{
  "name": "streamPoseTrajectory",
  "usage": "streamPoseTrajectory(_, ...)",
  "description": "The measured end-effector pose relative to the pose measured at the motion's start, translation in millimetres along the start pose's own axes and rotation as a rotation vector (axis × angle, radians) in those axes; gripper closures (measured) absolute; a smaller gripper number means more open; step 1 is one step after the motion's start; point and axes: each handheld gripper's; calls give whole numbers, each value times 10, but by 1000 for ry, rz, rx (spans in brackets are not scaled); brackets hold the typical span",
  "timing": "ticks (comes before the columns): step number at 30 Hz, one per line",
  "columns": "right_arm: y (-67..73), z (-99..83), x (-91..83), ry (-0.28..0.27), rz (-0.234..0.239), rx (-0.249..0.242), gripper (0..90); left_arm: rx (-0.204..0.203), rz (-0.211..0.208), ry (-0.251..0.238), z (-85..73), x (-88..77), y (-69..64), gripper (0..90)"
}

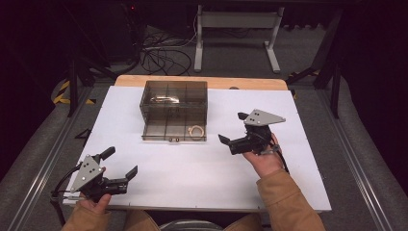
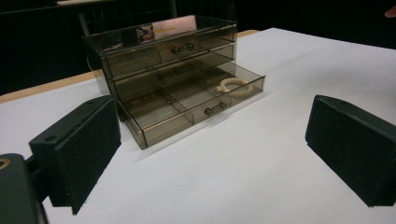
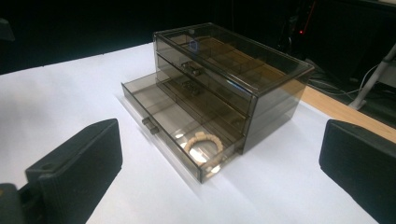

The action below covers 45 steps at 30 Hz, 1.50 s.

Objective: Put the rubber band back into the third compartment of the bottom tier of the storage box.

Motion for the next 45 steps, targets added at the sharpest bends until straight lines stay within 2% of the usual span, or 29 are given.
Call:
streamPoseTrajectory(5, -1, -102, -128, -13, -20, -1, 0, -2, 3, 0, 0, -2, 4, 39)
streamPoseTrajectory(20, 29, -548, -422, -17, -23, 21, 0, 11, 4, 7, -2, -1, -1, 26)
streamPoseTrajectory(26, 45, -736, -495, 3, -20, 73, 0, 10, -2, 7, -5, 3, 4, 26)
streamPoseTrajectory(30, 61, -835, -537, -1, -21, 90, 0, 14, -2, 9, -7, 6, 2, 25)
streamPoseTrajectory(35, 74, -942, -570, -10, 0, 110, 0, 13, -6, 9, -9, 8, 3, 26)
streamPoseTrajectory(45, 168, -1123, -591, -2, 16, 89, 0, 18, -18, 15, -23, 12, 19, 21)
Point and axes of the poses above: each handheld gripper's, and its own axes: x roughly forward along the jaws, z roughly out of its top, y roughly to its left, and after that the axes turned 7 degrees about -x, right-handed
